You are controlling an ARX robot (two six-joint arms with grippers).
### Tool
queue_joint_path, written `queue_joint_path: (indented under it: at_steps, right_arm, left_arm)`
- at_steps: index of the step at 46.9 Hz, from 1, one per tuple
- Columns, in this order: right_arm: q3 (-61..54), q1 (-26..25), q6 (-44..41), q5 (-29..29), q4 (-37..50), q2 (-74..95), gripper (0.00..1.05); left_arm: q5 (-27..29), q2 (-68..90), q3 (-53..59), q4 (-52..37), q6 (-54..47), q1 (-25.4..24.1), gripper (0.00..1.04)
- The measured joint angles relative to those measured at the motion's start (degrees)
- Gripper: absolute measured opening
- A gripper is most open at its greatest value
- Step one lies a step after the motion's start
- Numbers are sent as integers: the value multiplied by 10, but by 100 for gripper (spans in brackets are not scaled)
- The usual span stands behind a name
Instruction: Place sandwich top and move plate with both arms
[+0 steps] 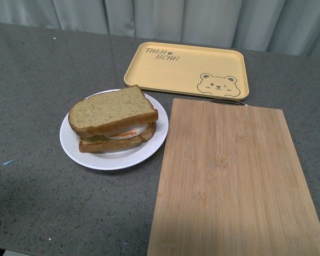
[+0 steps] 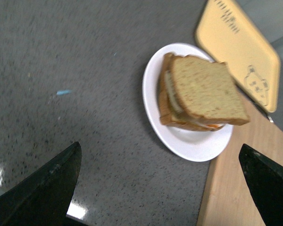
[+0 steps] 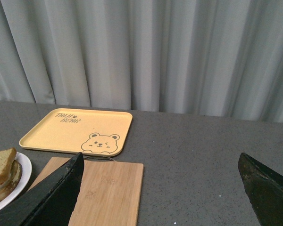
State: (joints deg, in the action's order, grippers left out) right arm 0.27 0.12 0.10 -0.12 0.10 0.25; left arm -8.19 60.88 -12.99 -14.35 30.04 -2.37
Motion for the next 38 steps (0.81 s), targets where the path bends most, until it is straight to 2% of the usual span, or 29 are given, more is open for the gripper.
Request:
queue_joint_path:
  at_steps: [9,16,38]
  right_arm:
    - [0,0,0,0,0,0,95]
    - [0,0,0,0,0,0,95]
    - [0,0,0,0,0,0,95]
  left_arm:
    - [-59,210,-57,-43,72,15,98]
    - [-74,303,-95,-67,106,32,98]
    - [-93,450,-176,-101,122,76,98]
